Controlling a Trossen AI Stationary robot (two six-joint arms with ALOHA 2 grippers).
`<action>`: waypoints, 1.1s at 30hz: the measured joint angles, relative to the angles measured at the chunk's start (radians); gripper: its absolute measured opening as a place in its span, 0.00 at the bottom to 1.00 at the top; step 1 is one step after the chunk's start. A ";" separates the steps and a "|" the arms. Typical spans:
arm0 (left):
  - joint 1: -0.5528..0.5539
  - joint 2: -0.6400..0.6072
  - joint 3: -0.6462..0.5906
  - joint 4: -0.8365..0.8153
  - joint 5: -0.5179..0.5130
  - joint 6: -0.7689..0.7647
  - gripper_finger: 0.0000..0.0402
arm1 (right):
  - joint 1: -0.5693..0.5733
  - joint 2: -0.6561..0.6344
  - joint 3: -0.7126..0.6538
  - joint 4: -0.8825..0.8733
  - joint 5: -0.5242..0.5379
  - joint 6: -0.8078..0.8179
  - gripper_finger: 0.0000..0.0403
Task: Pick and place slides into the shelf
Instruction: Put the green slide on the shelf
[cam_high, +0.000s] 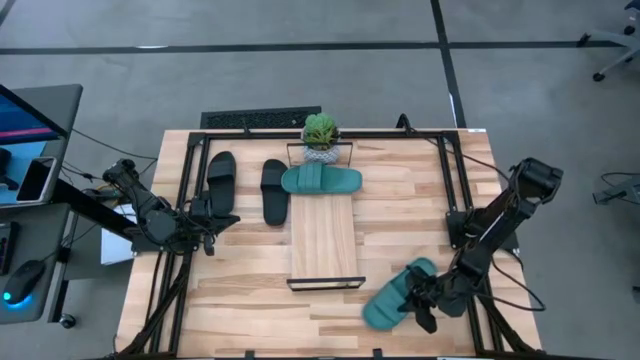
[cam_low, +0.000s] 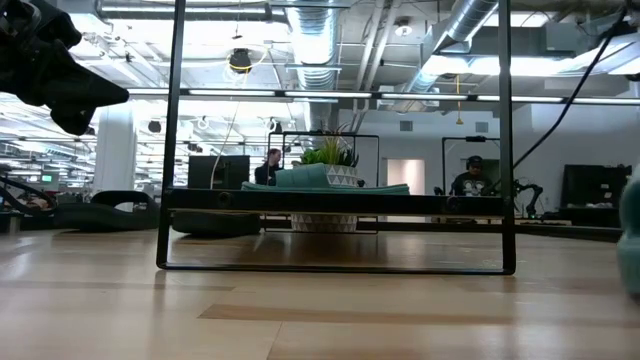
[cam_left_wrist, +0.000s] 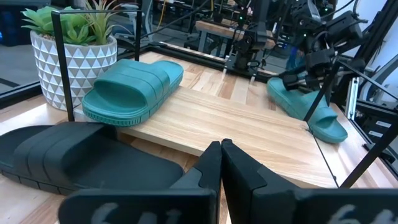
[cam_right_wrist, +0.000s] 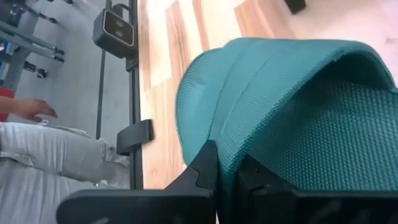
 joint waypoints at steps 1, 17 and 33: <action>0.000 0.000 0.000 0.000 0.000 0.000 0.00 | 0.000 -0.015 0.005 -0.024 0.000 -0.001 0.00; 0.000 0.000 0.000 0.000 0.000 0.000 0.00 | 0.001 -0.260 0.142 -0.474 0.065 0.000 0.00; 0.000 0.000 0.000 0.000 0.000 0.000 0.00 | -0.124 -0.504 0.269 -0.748 0.243 -0.069 0.00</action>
